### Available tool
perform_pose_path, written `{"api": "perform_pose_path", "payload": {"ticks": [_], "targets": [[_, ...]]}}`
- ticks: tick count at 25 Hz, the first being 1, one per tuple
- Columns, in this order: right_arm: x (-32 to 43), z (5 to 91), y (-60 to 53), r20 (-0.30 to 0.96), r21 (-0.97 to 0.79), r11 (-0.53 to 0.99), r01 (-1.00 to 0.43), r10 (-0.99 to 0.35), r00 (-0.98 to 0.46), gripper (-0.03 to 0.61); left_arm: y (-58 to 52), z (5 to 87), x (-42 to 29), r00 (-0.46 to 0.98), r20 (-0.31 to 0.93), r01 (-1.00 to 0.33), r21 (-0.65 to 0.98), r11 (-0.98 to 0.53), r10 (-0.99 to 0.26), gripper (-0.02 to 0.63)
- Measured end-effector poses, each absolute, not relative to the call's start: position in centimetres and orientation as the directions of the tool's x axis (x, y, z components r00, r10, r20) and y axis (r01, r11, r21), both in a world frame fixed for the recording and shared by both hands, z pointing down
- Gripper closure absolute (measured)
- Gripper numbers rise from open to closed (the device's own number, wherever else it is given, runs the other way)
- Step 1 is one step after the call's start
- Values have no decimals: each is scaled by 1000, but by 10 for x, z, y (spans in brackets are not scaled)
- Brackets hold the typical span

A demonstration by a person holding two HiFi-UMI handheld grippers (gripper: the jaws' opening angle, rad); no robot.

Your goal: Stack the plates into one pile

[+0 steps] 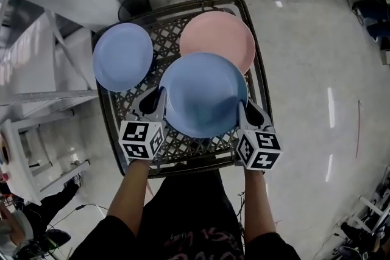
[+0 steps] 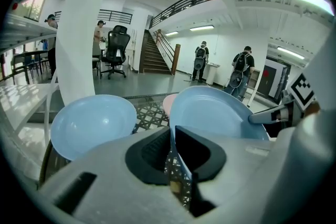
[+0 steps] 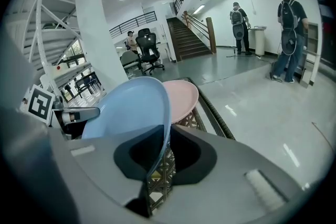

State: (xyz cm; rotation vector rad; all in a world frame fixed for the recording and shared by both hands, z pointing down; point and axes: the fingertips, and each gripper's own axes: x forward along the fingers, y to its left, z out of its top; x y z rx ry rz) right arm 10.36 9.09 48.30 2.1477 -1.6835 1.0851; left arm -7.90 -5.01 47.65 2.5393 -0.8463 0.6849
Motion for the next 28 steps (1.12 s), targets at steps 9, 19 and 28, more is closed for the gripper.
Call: {"api": "perform_pose_path", "payload": {"ticks": [9, 19, 28], "targets": [[144, 481, 64, 633, -267, -335, -904, -768, 98, 531, -80, 473, -37, 713, 538, -622, 187, -761, -451, 586], [184, 481, 23, 619, -262, -300, -917, -782, 79, 522, -122, 471, 5, 714, 529, -616, 164, -770, -459, 586], [208, 477, -3, 616, -262, -284, -922, -785, 67, 517, -150, 466, 33, 718, 524, -605, 145, -783, -458, 584]]}}
